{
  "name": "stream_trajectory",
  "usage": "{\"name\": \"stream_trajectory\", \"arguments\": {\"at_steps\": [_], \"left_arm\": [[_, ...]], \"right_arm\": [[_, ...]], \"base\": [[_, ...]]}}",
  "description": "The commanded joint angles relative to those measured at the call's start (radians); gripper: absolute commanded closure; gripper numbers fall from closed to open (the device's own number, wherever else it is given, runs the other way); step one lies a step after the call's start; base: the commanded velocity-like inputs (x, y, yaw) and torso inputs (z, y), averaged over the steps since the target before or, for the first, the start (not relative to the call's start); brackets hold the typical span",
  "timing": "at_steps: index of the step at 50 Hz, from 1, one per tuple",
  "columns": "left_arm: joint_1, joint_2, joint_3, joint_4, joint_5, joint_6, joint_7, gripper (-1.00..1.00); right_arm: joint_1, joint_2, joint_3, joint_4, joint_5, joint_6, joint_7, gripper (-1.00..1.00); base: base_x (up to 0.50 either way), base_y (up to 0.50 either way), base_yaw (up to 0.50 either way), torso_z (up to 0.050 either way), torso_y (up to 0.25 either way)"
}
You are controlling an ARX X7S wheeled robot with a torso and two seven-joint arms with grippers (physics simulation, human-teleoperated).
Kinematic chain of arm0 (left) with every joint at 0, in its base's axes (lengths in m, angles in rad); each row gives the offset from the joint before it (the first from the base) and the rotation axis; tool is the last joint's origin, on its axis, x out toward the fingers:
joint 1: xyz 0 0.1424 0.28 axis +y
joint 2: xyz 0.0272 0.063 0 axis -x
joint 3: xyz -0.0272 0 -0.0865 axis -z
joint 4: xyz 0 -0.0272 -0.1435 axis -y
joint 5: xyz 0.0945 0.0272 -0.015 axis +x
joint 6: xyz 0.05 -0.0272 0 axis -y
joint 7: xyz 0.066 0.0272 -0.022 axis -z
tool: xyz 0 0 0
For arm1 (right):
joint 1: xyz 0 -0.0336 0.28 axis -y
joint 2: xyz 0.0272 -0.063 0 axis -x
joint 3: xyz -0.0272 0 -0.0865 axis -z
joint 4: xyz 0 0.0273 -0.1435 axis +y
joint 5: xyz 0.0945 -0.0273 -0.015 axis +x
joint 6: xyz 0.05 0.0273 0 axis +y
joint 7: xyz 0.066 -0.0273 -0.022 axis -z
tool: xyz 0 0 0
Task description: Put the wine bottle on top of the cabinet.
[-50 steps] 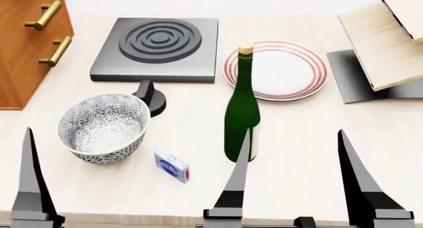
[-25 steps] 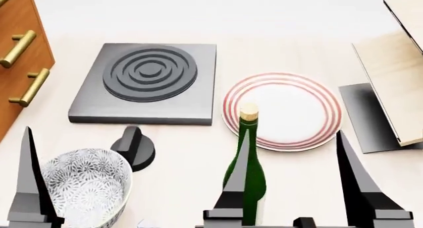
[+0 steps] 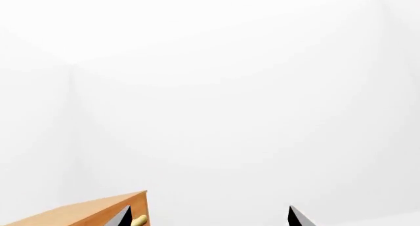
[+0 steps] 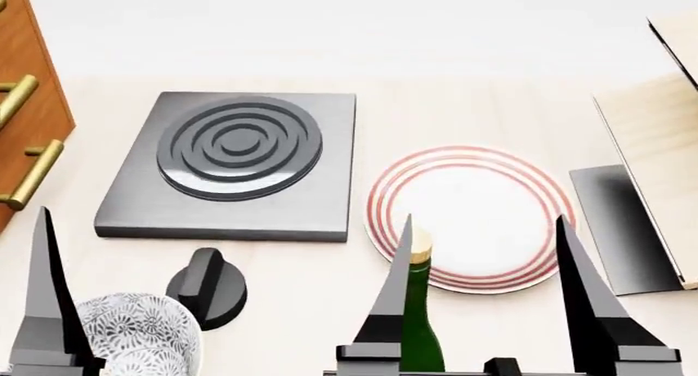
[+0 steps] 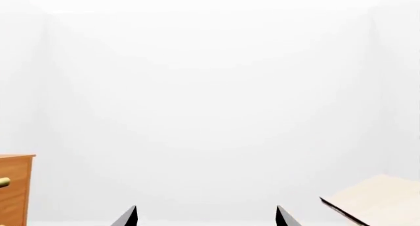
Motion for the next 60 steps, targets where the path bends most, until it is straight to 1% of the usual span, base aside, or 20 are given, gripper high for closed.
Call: {"name": "stream_trajectory", "arguments": {"at_steps": [1, 5, 28, 29, 42, 44, 48, 53, 60], "left_arm": [[-0.001, 0.006, -0.004, 0.001, 0.005, 0.0, 0.008, -1.0], [0.002, 0.004, -0.007, -0.001, -0.005, 0.001, 0.004, -1.0], [0.001, 0.01, -0.008, 0.001, 0.001, 0.0, 0.011, -1.0], [0.001, 0.01, -0.008, 0.002, 0.002, -0.001, 0.011, -1.0], [-0.001, 0.007, -0.006, 0.001, 0.003, -0.006, 0.008, -1.0], [0.0, 0.008, -0.005, 0.002, 0.006, -0.005, 0.01, -1.0], [0.0, 0.012, -0.004, 0.002, 0.009, -0.005, 0.015, -1.0], [0.003, 0.012, 0.003, 0.002, 0.014, -0.005, 0.016, -1.0], [0.002, 0.015, -0.004, 0.002, 0.014, -0.003, 0.02, -1.0]], "right_arm": [[0.005, 0.017, -0.025, 0.006, -0.024, 0.004, 0.013, -1.0], [0.007, 0.022, -0.045, 0.003, -0.034, 0.006, 0.012, -1.0], [0.011, 0.034, -0.046, -0.007, -0.023, 0.011, 0.024, -1.0], [0.002, 0.015, -0.013, 0.004, 0.019, -0.014, 0.024, -1.0], [0.013, 0.038, -0.011, -0.003, 0.006, 0.032, 0.041, -1.0], [0.013, 0.043, -0.011, -0.002, -0.019, 0.043, 0.061, -1.0], [0.009, 0.055, 0.009, -0.002, -0.02, 0.049, 0.067, -1.0], [-0.01, 0.065, 0.077, 0.002, 0.01, 0.037, 0.075, -1.0], [-0.029, 0.078, 0.136, 0.012, 0.027, 0.026, 0.085, -1.0]], "base": [[0.0, 0.01, 0.0, 0.0, 0.0], [0.0, 0.5, 0.0, 0.0, 0.0], [0.0, 0.5, 0.0, 0.0, 0.0], [0.0, 0.01, 0.0, 0.0, 0.0], [0.0, 0.0, 0.0, 0.0, 0.0], [0.0, 0.0, 0.0, 0.0, 0.0], [0.0, 0.0, 0.0, 0.0, 0.0], [0.0, 0.0, 0.0, 0.0, 0.0], [0.0, 0.0, 0.0, 0.0, 0.0]]}}
